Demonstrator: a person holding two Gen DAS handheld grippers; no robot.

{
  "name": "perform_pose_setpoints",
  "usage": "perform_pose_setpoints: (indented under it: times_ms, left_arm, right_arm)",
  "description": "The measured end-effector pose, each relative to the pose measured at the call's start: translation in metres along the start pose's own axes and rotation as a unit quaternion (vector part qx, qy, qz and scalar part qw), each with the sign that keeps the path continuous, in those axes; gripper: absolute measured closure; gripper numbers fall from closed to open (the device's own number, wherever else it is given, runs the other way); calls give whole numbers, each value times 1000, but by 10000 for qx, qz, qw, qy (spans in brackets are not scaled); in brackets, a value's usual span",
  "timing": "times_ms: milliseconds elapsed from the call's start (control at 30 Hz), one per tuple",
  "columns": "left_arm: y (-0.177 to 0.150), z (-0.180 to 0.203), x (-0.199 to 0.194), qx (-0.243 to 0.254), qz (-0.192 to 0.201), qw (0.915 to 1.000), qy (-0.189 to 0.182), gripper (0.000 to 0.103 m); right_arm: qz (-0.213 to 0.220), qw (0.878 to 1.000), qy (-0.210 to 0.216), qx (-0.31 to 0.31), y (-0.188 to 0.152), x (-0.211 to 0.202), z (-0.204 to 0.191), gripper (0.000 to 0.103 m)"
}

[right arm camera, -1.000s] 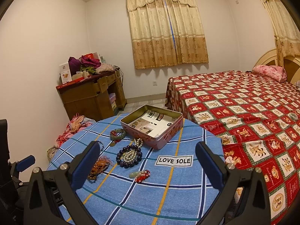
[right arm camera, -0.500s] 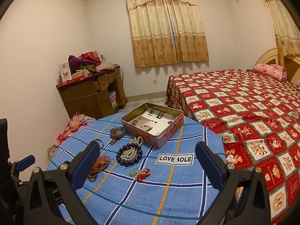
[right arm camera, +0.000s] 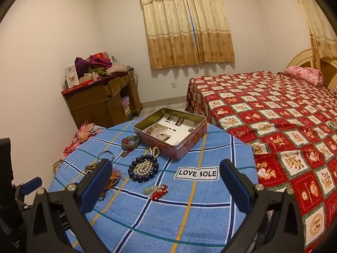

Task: Organize jewelry
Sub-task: 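Lower the right tool onto the brown wooden bead mala and close it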

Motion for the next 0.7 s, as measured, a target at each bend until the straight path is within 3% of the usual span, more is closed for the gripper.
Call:
perform_pose_setpoints:
  times_ms: [67,100,133,200,267,500,567,600,667,700]
  left_arm:
    - [-6,-6,11,-89,-191,9997,-127,1]
    - [-8,-10,15,-114,-248,9995,-175,1]
    - [-12,-17,21,-168,-316,9992,-197,1]
    - [-17,-29,30,-361,-453,9980,-237,1]
    - [-17,-41,37,-624,-499,9955,-500,1]
    - [22,-43,58,-747,-290,9913,-1040,2]
    - [32,-41,79,-881,-484,9876,-1203,11]
    - [34,-39,87,-920,-598,9859,-1263,24]
    - [38,-35,104,-951,-819,9828,-1356,36]
    - [37,-33,109,-951,-893,9823,-1341,47]
  right_arm:
    - [-107,9999,25,39,-1,7,4,3]
    - [-168,9998,99,42,-2,10,5,8]
    - [-266,9995,167,26,-4,15,5,19]
    - [-565,9980,273,-57,-9,28,5,25]
    - [-825,9957,403,-128,-17,42,5,38]
    - [-1150,9911,663,97,-25,59,7,40]
    - [-1111,9916,661,77,-23,58,6,40]
    - [-1085,9919,655,57,-23,58,5,40]
    - [-1085,9922,617,18,-21,60,5,40]
    - [-1100,9921,601,10,-21,61,5,40]
Point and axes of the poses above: each gripper's, at about its wrist camera, not at the fingertips, and x roughly the way its jaws point, z to its right, y to its top, the point moved 7 cm from there along x, roughly the way its jaws point, and after that the axes turned 12 degrees about -z, right-handed, at the moved point
